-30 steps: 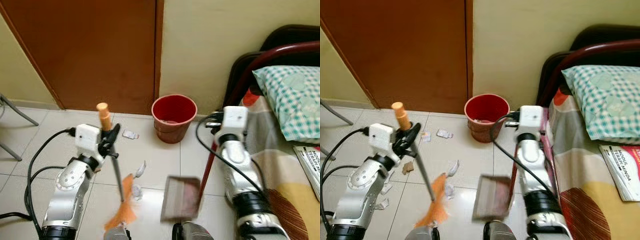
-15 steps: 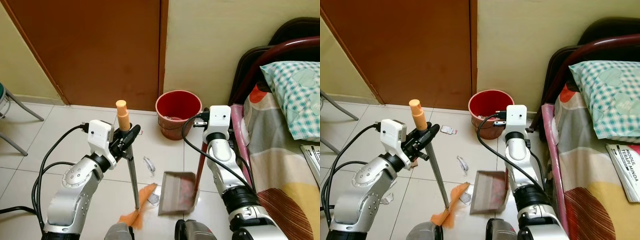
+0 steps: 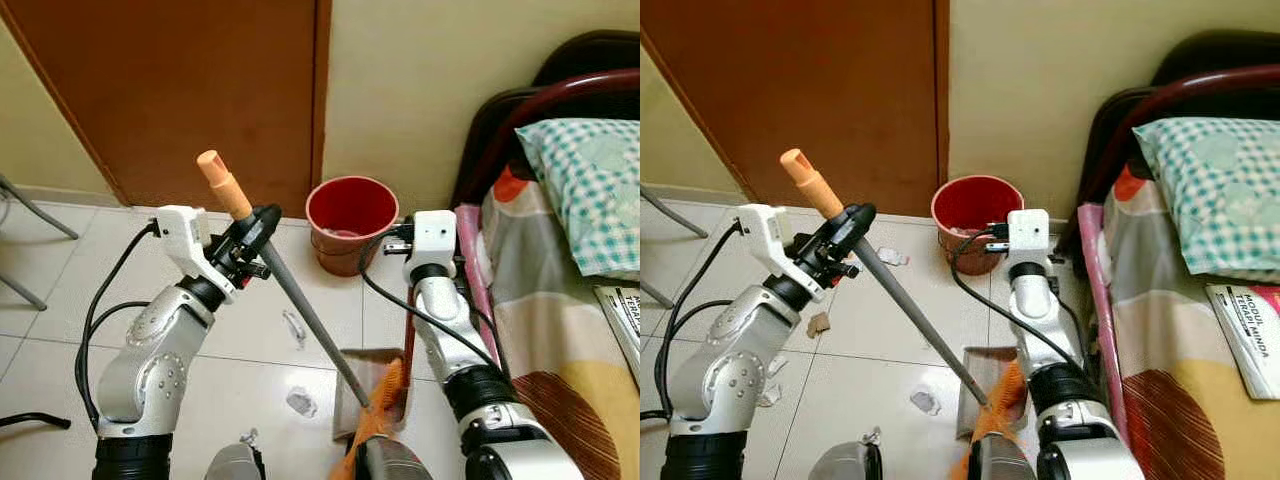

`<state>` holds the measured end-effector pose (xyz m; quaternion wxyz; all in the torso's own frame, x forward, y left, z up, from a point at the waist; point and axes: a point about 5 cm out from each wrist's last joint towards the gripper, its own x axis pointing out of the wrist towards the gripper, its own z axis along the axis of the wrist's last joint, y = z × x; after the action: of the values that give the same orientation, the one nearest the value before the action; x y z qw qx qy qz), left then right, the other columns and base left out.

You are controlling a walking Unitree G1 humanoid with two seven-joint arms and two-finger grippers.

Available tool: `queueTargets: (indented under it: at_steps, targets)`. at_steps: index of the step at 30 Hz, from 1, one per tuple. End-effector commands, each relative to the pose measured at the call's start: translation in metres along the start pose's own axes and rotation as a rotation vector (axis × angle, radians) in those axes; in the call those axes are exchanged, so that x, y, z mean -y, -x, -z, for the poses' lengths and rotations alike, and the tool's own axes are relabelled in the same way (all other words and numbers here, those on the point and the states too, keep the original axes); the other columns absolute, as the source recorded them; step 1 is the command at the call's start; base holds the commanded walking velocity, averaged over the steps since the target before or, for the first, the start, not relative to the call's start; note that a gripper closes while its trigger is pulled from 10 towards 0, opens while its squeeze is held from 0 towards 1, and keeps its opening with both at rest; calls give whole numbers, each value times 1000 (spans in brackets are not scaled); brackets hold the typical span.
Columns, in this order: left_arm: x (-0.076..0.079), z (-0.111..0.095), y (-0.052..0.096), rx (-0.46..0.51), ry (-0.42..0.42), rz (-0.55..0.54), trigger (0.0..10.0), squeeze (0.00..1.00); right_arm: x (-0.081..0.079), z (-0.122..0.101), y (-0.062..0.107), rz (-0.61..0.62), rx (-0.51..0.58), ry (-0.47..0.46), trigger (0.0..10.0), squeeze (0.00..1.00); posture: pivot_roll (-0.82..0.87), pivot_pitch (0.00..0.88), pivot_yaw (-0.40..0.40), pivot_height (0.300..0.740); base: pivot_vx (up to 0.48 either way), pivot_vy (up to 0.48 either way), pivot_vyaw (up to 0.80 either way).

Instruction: Sweep floor

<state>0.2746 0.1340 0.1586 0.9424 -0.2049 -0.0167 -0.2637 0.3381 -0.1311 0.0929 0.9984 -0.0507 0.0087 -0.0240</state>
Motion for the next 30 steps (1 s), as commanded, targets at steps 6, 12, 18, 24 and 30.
queueTargets:
  at_steps: [6, 12, 18, 24, 30]
  targets:
    - [-6, -11, -1, 19, -25, -6, 10000, 0, -8, -4, -2, -26, 20, -40, 10000, 0, 67, 157, -21, 740, 0, 0, 0]
    - [-22, -33, -2, 63, -132, -63, 10000, 0, -7, -4, -3, -27, 20, -39, 10000, 0, 84, 153, -24, 740, 0, 0, 0]
    - [-39, -52, 2, 63, -277, -99, 10000, 0, 10, -12, 4, 19, 64, 14, 10000, 0, 90, 146, -26, 740, 0, 0, 0]
    - [-47, -60, 4, 66, -313, -116, 10000, 0, 45, -11, 15, 82, 81, 41, 10000, 0, 83, 141, -24, 740, 0, 0, 0]
    - [-52, -67, 1, 72, -357, -126, 10000, 0, 63, 1, 24, 115, 33, 76, 10000, 0, 79, 132, -20, 740, 0, 0, 0]
